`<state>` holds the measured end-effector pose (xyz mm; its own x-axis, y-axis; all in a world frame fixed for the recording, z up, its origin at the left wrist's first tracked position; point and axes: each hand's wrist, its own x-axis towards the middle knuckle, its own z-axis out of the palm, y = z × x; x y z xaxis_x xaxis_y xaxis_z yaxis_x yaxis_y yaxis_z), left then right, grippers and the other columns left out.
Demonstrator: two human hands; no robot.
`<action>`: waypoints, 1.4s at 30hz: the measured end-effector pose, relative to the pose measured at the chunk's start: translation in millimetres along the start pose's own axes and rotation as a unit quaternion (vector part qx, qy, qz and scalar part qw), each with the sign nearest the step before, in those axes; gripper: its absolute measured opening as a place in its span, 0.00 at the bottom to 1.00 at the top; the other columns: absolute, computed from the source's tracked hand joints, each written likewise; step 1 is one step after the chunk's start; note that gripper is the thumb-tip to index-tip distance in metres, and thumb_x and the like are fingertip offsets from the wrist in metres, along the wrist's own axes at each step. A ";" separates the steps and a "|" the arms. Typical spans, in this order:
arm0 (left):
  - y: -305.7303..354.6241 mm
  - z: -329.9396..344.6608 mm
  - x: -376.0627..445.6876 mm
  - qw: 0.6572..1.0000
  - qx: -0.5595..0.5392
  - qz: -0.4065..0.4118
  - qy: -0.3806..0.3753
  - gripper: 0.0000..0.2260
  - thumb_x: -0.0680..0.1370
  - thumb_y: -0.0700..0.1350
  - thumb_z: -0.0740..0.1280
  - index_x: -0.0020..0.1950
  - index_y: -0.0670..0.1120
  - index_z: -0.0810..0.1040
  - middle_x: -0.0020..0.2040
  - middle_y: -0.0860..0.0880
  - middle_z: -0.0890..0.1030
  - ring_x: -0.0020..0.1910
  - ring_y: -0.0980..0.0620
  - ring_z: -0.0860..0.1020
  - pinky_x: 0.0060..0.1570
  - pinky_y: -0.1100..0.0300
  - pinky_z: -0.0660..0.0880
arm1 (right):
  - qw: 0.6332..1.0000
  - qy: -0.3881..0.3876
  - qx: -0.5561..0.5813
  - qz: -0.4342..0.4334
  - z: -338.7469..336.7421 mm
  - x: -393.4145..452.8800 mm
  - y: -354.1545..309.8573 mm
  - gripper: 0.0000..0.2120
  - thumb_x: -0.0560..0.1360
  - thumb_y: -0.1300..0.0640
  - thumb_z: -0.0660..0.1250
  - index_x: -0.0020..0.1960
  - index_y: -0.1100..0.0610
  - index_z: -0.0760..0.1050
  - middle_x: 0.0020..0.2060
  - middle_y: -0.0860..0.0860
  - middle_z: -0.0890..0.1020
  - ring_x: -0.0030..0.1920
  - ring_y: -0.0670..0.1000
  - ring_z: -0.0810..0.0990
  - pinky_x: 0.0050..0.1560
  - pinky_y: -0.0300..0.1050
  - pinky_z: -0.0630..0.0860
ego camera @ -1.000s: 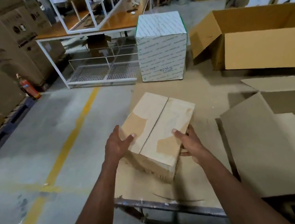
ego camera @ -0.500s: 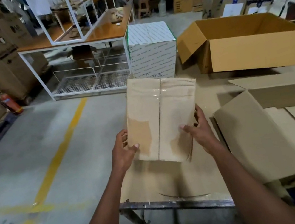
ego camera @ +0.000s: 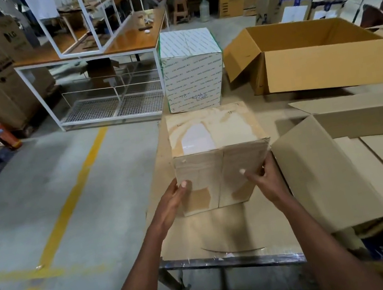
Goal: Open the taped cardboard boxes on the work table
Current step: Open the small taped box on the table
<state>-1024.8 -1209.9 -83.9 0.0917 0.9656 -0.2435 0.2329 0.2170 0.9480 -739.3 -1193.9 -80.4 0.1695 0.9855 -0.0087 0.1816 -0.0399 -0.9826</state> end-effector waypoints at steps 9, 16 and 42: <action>89.6 14.4 -1.4 0.988 -0.035 0.092 0.116 0.34 0.72 0.78 0.57 0.74 0.65 0.67 0.70 0.62 0.74 0.70 0.56 0.72 0.70 0.46 0.70 | 0.992 0.082 0.090 0.018 -13.5 9.9 -75.4 0.23 0.71 0.27 0.61 0.54 0.41 0.80 0.56 0.46 0.84 0.58 0.50 0.81 0.63 0.56 0.77; 88.7 13.8 0.8 0.987 -0.035 0.077 0.140 0.26 0.75 0.68 0.65 0.71 0.65 0.71 0.66 0.62 0.78 0.66 0.57 0.75 0.67 0.44 0.73 | 0.998 0.054 -0.017 0.034 -24.8 11.4 -75.7 0.18 0.72 0.35 0.66 0.48 0.48 0.83 0.49 0.53 0.86 0.54 0.58 0.83 0.60 0.64 0.78; -51.5 11.0 -21.7 0.997 -0.022 0.006 0.079 0.41 0.75 0.36 0.74 0.79 0.58 0.57 0.65 0.65 0.75 0.65 0.60 0.74 0.64 0.58 0.73 | 0.987 -0.009 -0.063 0.149 15.3 -66.3 49.5 0.29 0.70 0.64 0.77 0.67 0.50 0.70 0.64 0.48 0.78 0.58 0.48 0.80 0.50 0.38 0.76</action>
<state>-1028.2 -1243.6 -129.7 -0.0608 0.9780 -0.1996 0.1888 0.2077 0.9598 -756.3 -1258.7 -131.3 0.2175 0.9293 -0.2985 0.2455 -0.3480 -0.9048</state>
